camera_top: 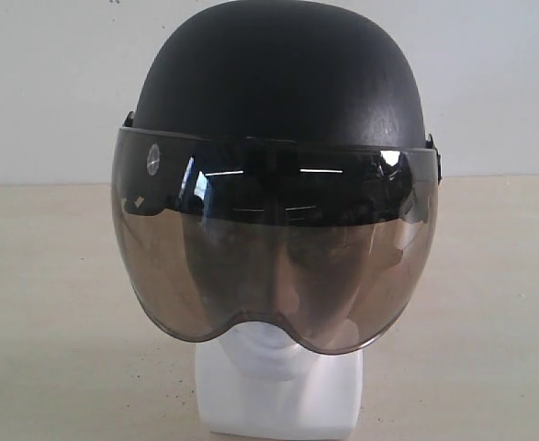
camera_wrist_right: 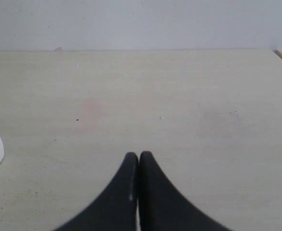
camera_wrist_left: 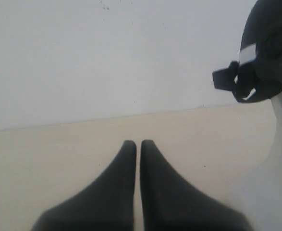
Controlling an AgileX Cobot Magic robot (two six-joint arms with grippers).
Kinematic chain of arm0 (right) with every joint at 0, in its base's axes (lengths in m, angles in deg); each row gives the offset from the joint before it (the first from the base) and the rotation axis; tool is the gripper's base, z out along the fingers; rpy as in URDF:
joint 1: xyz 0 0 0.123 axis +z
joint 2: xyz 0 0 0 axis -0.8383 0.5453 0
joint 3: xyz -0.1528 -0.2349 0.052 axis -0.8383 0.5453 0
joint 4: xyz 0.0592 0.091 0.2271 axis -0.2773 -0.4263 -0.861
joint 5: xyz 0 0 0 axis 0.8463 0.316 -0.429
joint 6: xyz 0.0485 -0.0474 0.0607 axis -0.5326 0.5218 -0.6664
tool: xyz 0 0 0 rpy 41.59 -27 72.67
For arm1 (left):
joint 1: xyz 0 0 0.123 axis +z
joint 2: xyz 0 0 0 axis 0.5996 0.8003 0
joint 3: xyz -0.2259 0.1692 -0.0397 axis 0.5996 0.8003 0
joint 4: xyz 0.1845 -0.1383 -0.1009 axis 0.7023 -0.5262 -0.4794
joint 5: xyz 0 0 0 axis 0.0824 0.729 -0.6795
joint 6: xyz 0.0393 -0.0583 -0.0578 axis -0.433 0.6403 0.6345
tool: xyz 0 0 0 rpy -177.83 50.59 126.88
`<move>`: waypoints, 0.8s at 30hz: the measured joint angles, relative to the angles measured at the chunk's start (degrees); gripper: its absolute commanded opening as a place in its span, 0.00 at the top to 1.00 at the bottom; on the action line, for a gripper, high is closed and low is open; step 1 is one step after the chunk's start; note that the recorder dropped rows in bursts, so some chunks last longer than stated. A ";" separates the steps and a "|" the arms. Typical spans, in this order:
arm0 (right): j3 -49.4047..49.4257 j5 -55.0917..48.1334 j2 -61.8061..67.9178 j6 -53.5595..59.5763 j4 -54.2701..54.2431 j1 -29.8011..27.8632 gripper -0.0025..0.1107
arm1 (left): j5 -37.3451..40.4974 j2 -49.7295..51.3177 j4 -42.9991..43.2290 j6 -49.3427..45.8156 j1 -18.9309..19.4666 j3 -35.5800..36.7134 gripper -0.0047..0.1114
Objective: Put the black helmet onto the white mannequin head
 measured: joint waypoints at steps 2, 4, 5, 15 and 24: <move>0.00 0.00 0.00 0.00 0.11 0.00 0.98 | -0.96 -2.40 0.00 0.94 0.00 3.88 0.92; 0.00 0.00 0.00 0.00 0.11 0.00 0.98 | -1.64 -4.39 -0.45 0.94 0.00 6.92 0.92; 0.00 0.00 0.00 0.00 0.11 0.00 0.98 | -1.88 -5.33 -0.45 1.35 0.00 8.41 0.92; 0.00 0.00 0.00 0.00 0.11 0.00 0.98 | 2.19 -6.81 -1.09 1.57 0.00 11.67 0.92; 0.00 0.00 0.00 0.00 0.11 0.00 0.98 | 2.92 -6.81 -1.19 1.46 2.17 11.67 0.92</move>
